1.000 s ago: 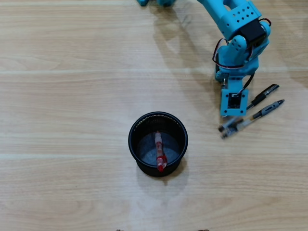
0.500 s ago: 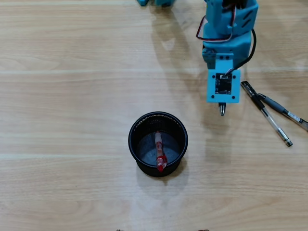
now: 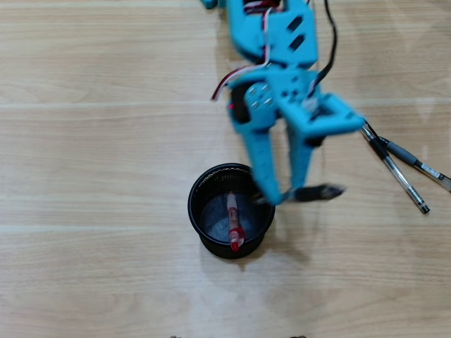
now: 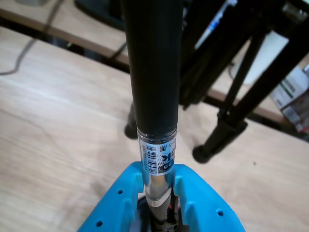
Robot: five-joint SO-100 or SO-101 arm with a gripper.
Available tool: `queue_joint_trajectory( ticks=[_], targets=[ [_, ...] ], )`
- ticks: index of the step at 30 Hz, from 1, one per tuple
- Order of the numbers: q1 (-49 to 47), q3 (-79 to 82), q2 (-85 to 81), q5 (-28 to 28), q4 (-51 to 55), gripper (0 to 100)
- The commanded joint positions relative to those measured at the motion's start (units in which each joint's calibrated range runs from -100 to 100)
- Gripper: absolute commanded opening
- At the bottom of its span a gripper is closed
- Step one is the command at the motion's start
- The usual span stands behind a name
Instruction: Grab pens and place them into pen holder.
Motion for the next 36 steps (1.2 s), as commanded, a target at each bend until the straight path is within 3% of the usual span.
queue_joint_trajectory(
  ticks=[1,8,12,20,27,36],
  targets=[
    [2.57,2.09,0.1,0.64,-1.66,2],
    [5.47,6.53,2.05,0.59,-1.49,2],
    [5.23,6.07,2.05,0.48,3.92,3],
    [3.54,5.8,1.62,2.73,5.13,11],
    [3.46,5.71,0.95,3.04,4.7,11],
    [-6.22,-1.71,-11.73,16.48,5.04,11]
  ],
)
